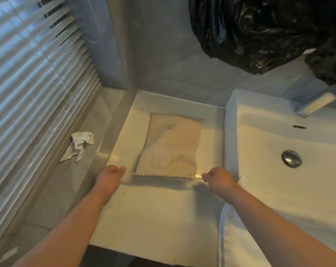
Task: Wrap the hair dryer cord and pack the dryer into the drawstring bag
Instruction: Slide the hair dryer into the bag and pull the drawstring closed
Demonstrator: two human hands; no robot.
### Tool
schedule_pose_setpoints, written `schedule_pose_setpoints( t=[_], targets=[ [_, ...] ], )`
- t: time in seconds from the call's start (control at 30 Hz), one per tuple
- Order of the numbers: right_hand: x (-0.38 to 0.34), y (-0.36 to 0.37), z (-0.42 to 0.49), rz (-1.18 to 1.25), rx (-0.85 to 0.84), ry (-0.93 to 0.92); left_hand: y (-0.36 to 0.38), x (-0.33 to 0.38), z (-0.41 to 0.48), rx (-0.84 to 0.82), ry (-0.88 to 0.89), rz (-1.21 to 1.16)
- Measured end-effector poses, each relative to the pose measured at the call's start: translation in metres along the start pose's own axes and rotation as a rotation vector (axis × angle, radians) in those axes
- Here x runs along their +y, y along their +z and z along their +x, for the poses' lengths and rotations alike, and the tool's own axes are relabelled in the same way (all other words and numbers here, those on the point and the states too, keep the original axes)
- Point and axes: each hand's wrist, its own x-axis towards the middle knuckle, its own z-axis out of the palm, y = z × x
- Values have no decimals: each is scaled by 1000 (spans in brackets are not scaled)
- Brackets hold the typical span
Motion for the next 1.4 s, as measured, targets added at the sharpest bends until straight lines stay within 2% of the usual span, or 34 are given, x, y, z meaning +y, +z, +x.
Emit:
schedule_pose_setpoints(
  t=[0.1, 0.17, 0.23, 0.3, 0.37, 0.4, 0.5, 0.53, 0.6, 0.73, 0.8, 0.9, 0.97, 1.13, 1.3, 1.33, 1.4],
  targets=[
    [-1, 9, 1, -318, 48, -65, 0, -10, 3, 139, -32, 71],
    [-2, 15, 1, -449, 39, -90, 6, -17, 1, 155, -44, 161],
    [-6, 18, -1, -619, -12, -123, 10, -18, -8, 186, 57, 414],
    [-9, 17, -3, -777, -2, -203, 12, -18, -12, 232, 266, 598],
    [-13, 18, -6, -675, 34, -275, 21, -13, -13, 141, 445, 498],
    [-15, 21, -9, -514, 1, -267, 26, -6, -16, 32, 431, 393],
    [-25, 34, -14, 80, -208, -5, 41, 6, -19, -227, 209, 219],
    [-25, 38, -15, 227, -263, 91, 44, 5, -17, -235, 165, 207],
    [-23, 41, -16, 358, -317, 169, 44, 3, -13, -206, 128, 214],
    [-19, 34, -17, 344, -262, 108, 36, 7, -14, -170, 189, 226],
    [-18, 29, -14, 390, -239, 105, 36, 11, -14, -133, 226, 152],
    [-15, 22, -8, 461, -201, 104, 34, 14, -15, -95, 138, -39],
    [-10, 19, -3, 449, -172, 103, 30, 11, -13, -86, 126, -57],
    [4, 22, 5, 349, -27, 141, 18, 4, -6, 9, 161, 76],
    [10, 25, 8, 236, 91, 112, 18, -1, -1, 78, 114, 133],
    [9, 25, 8, 197, 90, 105, 18, -1, -2, 78, 106, 146],
    [8, 25, 7, 27, -18, 69, 19, -3, -3, 41, 130, 211]
  ],
)
